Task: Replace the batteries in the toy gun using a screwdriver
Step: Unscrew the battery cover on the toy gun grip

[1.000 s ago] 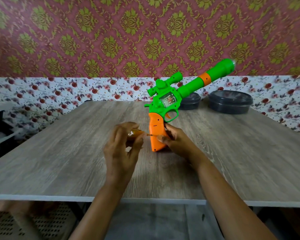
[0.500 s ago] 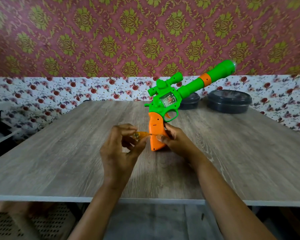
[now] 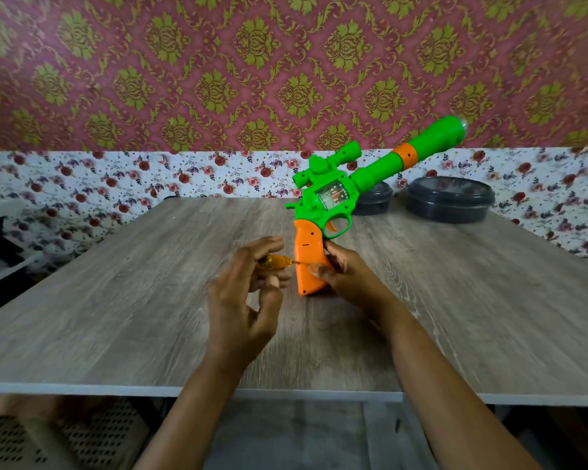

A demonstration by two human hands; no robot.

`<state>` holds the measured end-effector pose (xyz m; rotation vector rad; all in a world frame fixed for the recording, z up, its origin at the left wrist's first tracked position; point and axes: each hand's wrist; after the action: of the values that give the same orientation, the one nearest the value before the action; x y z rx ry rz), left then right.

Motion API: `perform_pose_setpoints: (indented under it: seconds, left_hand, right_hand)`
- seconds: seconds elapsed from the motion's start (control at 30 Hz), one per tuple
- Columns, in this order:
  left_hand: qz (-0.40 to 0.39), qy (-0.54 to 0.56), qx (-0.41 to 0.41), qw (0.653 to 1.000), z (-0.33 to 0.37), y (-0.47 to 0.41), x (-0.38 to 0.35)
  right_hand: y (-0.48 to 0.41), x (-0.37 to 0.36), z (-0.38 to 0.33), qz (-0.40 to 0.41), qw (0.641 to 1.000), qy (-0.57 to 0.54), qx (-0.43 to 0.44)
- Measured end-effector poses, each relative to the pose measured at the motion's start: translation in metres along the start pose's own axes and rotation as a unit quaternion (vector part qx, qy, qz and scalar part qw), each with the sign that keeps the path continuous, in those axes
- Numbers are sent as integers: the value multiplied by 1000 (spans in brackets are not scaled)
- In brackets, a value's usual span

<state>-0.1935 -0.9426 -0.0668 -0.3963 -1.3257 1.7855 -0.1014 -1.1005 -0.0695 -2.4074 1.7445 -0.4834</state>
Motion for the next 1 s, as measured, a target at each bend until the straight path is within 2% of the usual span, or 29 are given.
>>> perform_pose_setpoints:
  seconds: [0.37,0.83,1.0]
  left_hand:
    - [-14,-29,-43,999,-3,0,-1]
    - [70,-7,68,995,-4,-2,-1]
    - [53,-55,-6,997,-10,-3,-1]
  right_hand:
    - [0,1,0,1,1000,1,10]
    - [-1,2,-1,-2,1000,7,9]
    - [-1,2,1,-4,1000,3,5]
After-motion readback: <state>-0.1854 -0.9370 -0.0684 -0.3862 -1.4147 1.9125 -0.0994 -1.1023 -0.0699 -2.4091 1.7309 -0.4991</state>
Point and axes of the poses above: each hand's wrist, its own y-axis away from the middle knuckle, its own x-axis out of the back of the hand, z = x × y, and after that the axes turned 13 degrees about -y, right-handed
